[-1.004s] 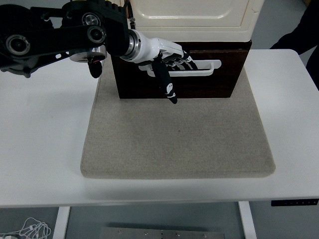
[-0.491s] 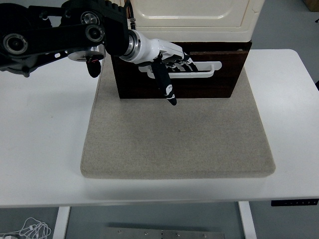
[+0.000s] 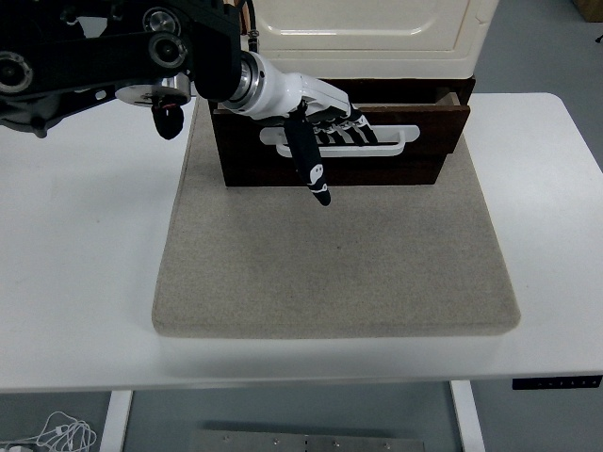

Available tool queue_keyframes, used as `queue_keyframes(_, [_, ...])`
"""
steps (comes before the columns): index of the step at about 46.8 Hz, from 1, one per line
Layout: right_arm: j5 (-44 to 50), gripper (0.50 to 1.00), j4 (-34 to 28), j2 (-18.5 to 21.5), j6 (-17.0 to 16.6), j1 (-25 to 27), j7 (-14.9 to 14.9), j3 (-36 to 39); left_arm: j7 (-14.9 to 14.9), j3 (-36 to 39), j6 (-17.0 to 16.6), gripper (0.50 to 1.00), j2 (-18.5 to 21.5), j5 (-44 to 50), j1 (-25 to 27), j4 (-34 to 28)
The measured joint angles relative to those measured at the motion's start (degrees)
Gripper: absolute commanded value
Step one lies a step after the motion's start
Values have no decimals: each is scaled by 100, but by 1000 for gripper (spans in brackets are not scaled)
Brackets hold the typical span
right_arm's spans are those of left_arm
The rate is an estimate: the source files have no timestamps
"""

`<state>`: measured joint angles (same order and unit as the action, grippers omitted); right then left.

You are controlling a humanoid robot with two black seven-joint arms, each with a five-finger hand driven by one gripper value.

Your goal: Open the drawer under the combination cabinet

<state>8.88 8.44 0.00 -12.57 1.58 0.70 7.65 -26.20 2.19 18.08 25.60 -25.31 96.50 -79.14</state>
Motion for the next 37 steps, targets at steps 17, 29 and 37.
queue_keyframes(17, [0,926,0,0,0,0,0,0,0,-21,318,1000,15,44,44,-104])
queue_keyframes(29, [0,926,0,0,0,1,1,0,0,-35,457,1000,31,52,151,-156])
queue_keyframes(37, [0,926,0,0,0,1,1,0,0,-105,542,1000,78,57,185,-237])
